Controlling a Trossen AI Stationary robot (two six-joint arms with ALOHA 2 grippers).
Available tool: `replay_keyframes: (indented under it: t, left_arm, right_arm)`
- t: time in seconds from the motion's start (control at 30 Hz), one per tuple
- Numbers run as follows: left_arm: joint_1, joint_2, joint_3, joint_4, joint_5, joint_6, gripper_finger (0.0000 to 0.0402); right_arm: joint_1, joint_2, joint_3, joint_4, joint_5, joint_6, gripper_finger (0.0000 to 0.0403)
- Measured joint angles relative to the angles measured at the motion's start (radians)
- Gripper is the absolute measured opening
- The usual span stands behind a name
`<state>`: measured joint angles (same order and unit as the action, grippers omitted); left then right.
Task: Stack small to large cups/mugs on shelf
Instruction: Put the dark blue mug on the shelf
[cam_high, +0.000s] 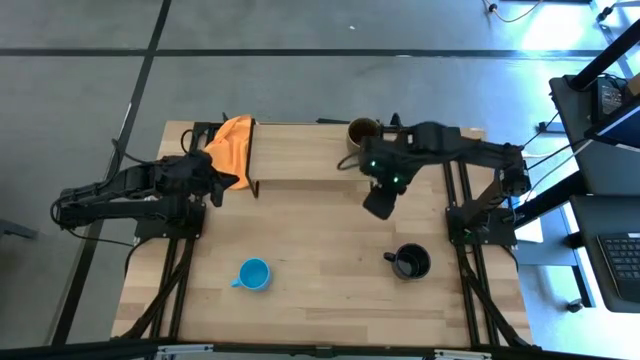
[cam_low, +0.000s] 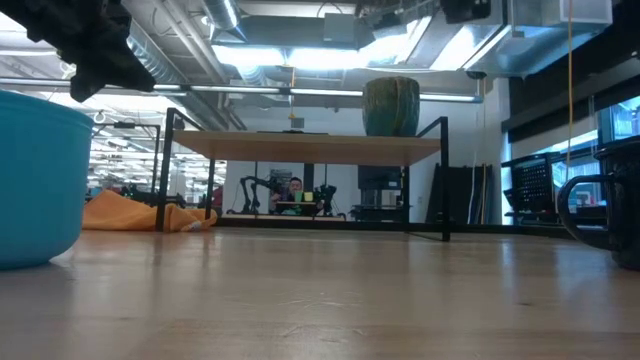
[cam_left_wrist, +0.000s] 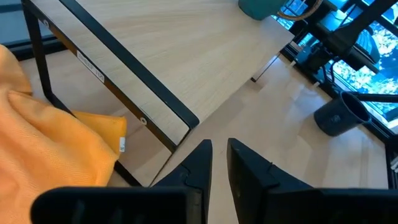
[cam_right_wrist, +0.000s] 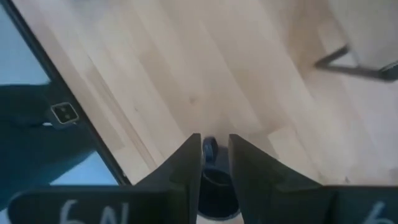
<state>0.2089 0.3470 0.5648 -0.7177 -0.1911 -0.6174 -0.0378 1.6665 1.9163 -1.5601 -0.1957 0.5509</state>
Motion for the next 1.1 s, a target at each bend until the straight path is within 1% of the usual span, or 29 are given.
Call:
replay_keyframes:
  t: [0.1,0.2,0.47,0.57,0.67,0.8,0.97,1.03,1.1]
  left_arm:
    - [0.0,0.0,0.0,0.0,0.027,0.0,0.0043]
    - [0.0,0.0,0.0,0.0,0.033,0.0,0.0043]
    - [0.0,0.0,0.0,0.0,0.037,0.0,0.0043]
    - [0.0,0.0,0.0,0.0,0.089,0.024,0.0043]
    - [0.0,0.0,0.0,0.0,0.164,0.072,0.0043]
    - [0.0,0.0,0.0,0.0,0.238,0.076,0.0043]
    - [0.0,0.0,0.0,-0.008,0.394,0.031,0.0043]
    - [0.0,0.0,0.0,-0.021,0.428,0.025,0.0043]
    - [0.0,0.0,0.0,-0.036,0.438,0.025,0.0043]
  right_arm:
    - [0.037,0.0,-0.043,0.003,0.001,0.033,0.0083]
    - [0.077,0.0,-0.063,0.029,0.021,0.084,0.0083]
    - [0.194,0.0,-0.069,0.114,0.121,0.279,0.0083]
    - [0.245,0.0,-0.069,0.158,0.12,0.384,0.0083]
    - [0.297,0.0,-0.069,0.23,0.123,0.476,0.0083]
    - [0.358,0.0,-0.069,0.326,0.133,0.564,0.0083]
    - [0.414,0.0,-0.069,0.429,0.168,0.589,0.0083]
    - [0.433,0.0,-0.069,0.427,0.193,0.569,0.0083]
    - [0.446,0.0,-0.069,0.403,0.201,0.565,0.0083]
